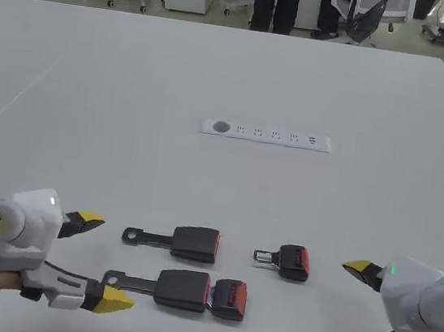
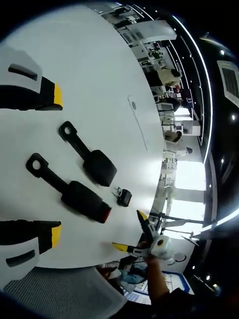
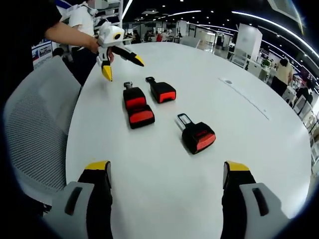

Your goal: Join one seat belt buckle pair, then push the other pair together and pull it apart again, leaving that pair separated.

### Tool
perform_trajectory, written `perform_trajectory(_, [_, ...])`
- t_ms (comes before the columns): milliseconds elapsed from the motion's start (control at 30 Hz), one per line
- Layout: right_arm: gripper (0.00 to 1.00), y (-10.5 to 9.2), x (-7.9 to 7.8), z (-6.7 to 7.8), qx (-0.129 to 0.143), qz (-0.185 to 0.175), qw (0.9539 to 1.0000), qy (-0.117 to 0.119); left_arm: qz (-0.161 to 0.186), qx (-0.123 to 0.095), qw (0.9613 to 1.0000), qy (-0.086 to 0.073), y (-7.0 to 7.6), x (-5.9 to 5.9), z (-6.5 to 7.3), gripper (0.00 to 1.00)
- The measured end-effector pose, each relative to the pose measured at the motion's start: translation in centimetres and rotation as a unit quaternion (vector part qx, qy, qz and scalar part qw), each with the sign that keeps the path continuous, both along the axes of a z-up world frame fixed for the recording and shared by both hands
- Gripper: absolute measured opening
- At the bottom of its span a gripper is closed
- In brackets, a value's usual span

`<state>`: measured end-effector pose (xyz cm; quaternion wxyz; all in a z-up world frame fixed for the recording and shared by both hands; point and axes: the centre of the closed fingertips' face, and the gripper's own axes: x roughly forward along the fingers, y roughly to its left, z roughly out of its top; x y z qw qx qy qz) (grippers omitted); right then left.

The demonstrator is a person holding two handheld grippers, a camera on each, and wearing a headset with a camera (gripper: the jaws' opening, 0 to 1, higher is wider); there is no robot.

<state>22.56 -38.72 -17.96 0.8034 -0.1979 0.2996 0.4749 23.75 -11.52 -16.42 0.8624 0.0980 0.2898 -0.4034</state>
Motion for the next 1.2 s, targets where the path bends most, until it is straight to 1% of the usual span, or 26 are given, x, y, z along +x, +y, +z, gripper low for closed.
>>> perform_trajectory(33, [0.94, 0.0, 0.0, 0.0, 0.007, -0.010, 0.9999, -0.003, 0.001, -0.002, 1.0000, -0.003, -0.2, -0.3, 0.0, 0.95])
perform_trajectory(67, [0.94, 0.0, -0.1, 0.1, 0.016, -0.019, 0.9996, -0.010, 0.004, -0.006, 0.9999, -0.010, -0.3, -0.6, -0.2, 0.97])
perform_trajectory(100, [0.95, 0.1, -0.3, 0.2, 0.022, -0.025, 0.9994, -0.013, 0.007, -0.008, 0.9998, -0.016, -0.5, -0.7, -0.2, 0.98])
perform_trajectory(133, [0.97, 0.1, -0.4, 0.2, 0.028, -0.033, 0.9990, -0.013, 0.009, -0.006, 0.9997, -0.020, -0.9, -1.1, -0.1, 1.00])
perform_trajectory(167, [1.00, 0.4, -0.6, 0.7, 0.041, -0.044, 0.9980, -0.022, 0.007, -0.005, 0.9997, -0.024, -1.3, -1.6, -0.2, 1.00])
perform_trajectory(200, [1.00, 0.4, -0.8, 0.8, 0.044, -0.047, 0.9976, -0.026, 0.005, -0.005, 0.9996, -0.029, -1.3, -1.8, -0.5, 1.00])
perform_trajectory(233, [1.00, 0.4, -0.6, 1.1, 0.051, -0.060, 0.9962, -0.036, 0.007, 0.002, 0.9993, -0.036, -1.3, -2.1, -0.7, 1.00])
perform_trajectory(267, [1.00, 0.4, -1.0, 1.1, 0.056, -0.062, 0.9958, -0.038, 0.008, 0.001, 0.9993, -0.037, -1.5, -2.2, -0.7, 1.00])
perform_trajectory(300, [1.00, 0.4, -1.1, 1.2, 0.059, -0.066, 0.9952, -0.043, 0.013, -0.007, 0.9992, -0.039, -1.7, -2.4, -0.6, 1.00])
perform_trajectory(333, [1.00, 0.4, -1.2, 1.3, 0.062, -0.068, 0.9947, -0.047, 0.024, -0.013, 0.9988, -0.041, -1.6, -2.3, -0.5, 1.00])
perform_trajectory(367, [1.00, 0.5, -1.4, 1.3, 0.067, -0.070, 0.9942, -0.048, 0.040, -0.025, 0.9979, -0.045, -1.7, -2.2, -0.4, 1.00])
perform_trajectory(400, [1.00, 0.4, -1.5, 1.3, 0.068, -0.073, 0.9938, -0.048, 0.042, -0.031, 0.9976, -0.046, -1.6, -2.3, -0.5, 1.00])
perform_trajectory(433, [1.00, 0.4, -1.5, 1.4, 0.071, -0.079, 0.9930, -0.051, 0.045, -0.031, 0.9971, -0.053, -1.6, -2.3, -0.5, 1.00])
perform_trajectory(500, [1.00, 0.3, -1.3, 1.7, 0.076, -0.092, 0.9911, -0.058, 0.046, -0.033, 0.9967, -0.058, -2.6, -2.9, -0.4, 1.00])
perform_trajectory(533, [1.00, 0.3, -1.4, 1.8, 0.079, -0.095, 0.9905, -0.059, 0.048, -0.033, 0.9965, -0.060, -1.9, -2.3, -0.5, 1.00])
perform_trajectory(567, [1.00, 0.4, -1.4, 2.1, 0.088, -0.102, 0.9892, -0.059, 0.053, -0.036, 0.9962, -0.059, -1.8, -2.1, -0.5, 1.00])
perform_trajectory(633, [1.00, 0.6, -1.4, 2.5, 0.099, -0.104, 0.9876, -0.064, 0.065, -0.045, 0.9954, -0.054, -1.7, -2.1, -0.4, 1.00])
perform_trajectory(700, [1.00, 0.7, -1.3, 2.6, 0.104, -0.103, 0.9869, -0.069, 0.068, -0.051, 0.9948, -0.057, -1.6, -2.1, -0.2, 1.00])
perform_trajectory(733, [1.00, 0.7, -1.3, 2.5, 0.103, -0.102, 0.9869, -0.070, 0.069, -0.053, 0.9945, -0.058, -1.9, -2.1, 0.0, 1.00])
perform_trajectory(767, [1.00, 0.7, -1.3, 2.4, 0.102, -0.101, 0.9871, -0.071, 0.069, -0.053, 0.9944, -0.059, -2.0, -2.1, 0.0, 1.00])
perform_trajectory(833, [1.00, 0.9, -1.3, 2.4, 0.111, -0.106, 0.9862, -0.062, 0.072, -0.059, 0.9939, -0.059, -2.0, -2.2, 0.2, 1.00])
perform_trajectory(900, [1.00, 1.0, -1.3, 2.4, 0.113, -0.108, 0.9857, -0.063, 0.077, -0.065, 0.9931, -0.060, -1.6, -2.2, 0.1, 1.00])
perform_trajectory(967, [1.00, 1.1, -1.2, 2.4, 0.122, -0.112, 0.9844, -0.059, 0.075, -0.062, 0.9933, -0.062, -1.7, -2.3, 0.1, 1.00])
perform_trajectory(1067, [1.00, 1.4, -1.3, 2.3, 0.123, -0.114, 0.9842, -0.059, 0.068, -0.056, 0.9942, -0.062, -2.4, -2.8, 0.0, 1.00])
perform_trajectory(1133, [1.00, 1.3, -1.2, 2.2, 0.121, -0.116, 0.9839, -0.061, 0.068, -0.056, 0.9941, -0.063, -2.3, -2.8, 0.1, 1.00])
perform_trajectory(1200, [1.00, 1.4, -1.3, 2.3, 0.126, -0.117, 0.9834, -0.058, 0.074, -0.062, 0.9933, -0.064, -2.2, -2.6, 0.2, 1.00])
